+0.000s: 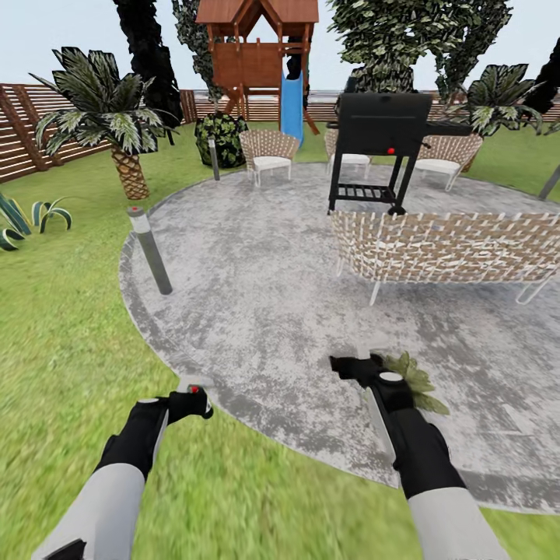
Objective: Pick up the pesticide atomizer in the garden and spray insectifuge to fully cover both potted plants in the garden.
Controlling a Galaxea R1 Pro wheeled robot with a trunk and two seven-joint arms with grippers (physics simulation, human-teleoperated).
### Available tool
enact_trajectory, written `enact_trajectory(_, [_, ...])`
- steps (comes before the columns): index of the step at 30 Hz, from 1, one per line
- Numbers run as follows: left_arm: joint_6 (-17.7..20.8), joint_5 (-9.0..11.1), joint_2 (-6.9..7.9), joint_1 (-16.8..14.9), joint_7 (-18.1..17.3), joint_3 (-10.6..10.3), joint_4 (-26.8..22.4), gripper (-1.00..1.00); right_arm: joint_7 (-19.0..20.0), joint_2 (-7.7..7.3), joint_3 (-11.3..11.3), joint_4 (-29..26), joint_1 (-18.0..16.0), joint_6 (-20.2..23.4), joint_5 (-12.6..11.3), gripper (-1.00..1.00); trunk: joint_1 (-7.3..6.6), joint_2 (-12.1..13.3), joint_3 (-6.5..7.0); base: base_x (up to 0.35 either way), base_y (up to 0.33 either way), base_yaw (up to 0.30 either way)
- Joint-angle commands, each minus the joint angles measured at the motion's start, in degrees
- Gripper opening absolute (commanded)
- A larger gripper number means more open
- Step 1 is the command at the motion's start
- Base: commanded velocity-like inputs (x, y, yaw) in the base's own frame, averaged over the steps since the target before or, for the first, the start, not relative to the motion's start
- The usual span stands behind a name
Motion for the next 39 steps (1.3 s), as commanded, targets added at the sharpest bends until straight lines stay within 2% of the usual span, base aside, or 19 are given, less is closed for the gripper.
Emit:
enact_trajectory(1, [0.2,-0.4,-0.25,-0.1,-0.5,0.4,-0.1,-1.00,0.1,0.01,0.0,0.1,0.0,0.3,-3.3,1.00,0.02,0.0,-0.05,0.251,0.217,0.000])
enact_trajectory(4, [0.2,-0.4,-0.40,-0.1,-0.5,0.5,0.0,-1.00,0.1,-0.01,0.0,0.3,0.0,0.3,-8.3,1.00,0.02,0.0,-0.05,0.257,0.221,0.000])
enact_trajectory(7, [0.2,-0.5,-0.36,-0.1,-0.5,0.5,0.0,-1.00,0.1,-0.01,0.0,0.3,0.0,0.3,-9.1,1.00,0.02,0.0,-0.05,0.269,0.222,0.000])
enact_trajectory(19, [0.2,-0.4,-0.35,-0.1,-0.5,0.5,0.0,-1.00,0.2,0.01,0.1,0.4,0.0,0.3,-9.3,1.00,0.02,0.0,-0.05,0.225,0.275,0.000])
enact_trajectory(21, [0.2,-0.4,-0.35,-0.1,-0.5,0.5,0.0,-1.00,0.2,0.01,0.8,0.4,0.0,0.3,-9.3,1.00,0.02,0.0,-0.05,0.163,0.316,0.000])
enact_trajectory(25, [0.2,-0.4,-0.35,-0.1,-0.5,0.5,0.0,-1.00,0.1,0.01,4.5,0.4,0.0,0.3,-9.4,1.00,0.02,0.0,-0.05,0.159,0.317,-0.003])
enact_trajectory(27, [0.2,-0.4,-0.35,-0.1,-0.5,0.5,0.0,-1.00,0.1,0.01,5.2,0.4,0.0,0.3,-9.4,1.00,0.02,0.0,-0.05,0.157,0.318,-0.058])
enact_trajectory(39, [0.2,-0.4,-0.35,-0.1,-0.5,0.5,0.0,-1.00,0.0,0.01,5.5,0.4,0.0,0.3,-9.4,1.00,0.02,0.0,-0.05,0.161,0.317,-0.238])
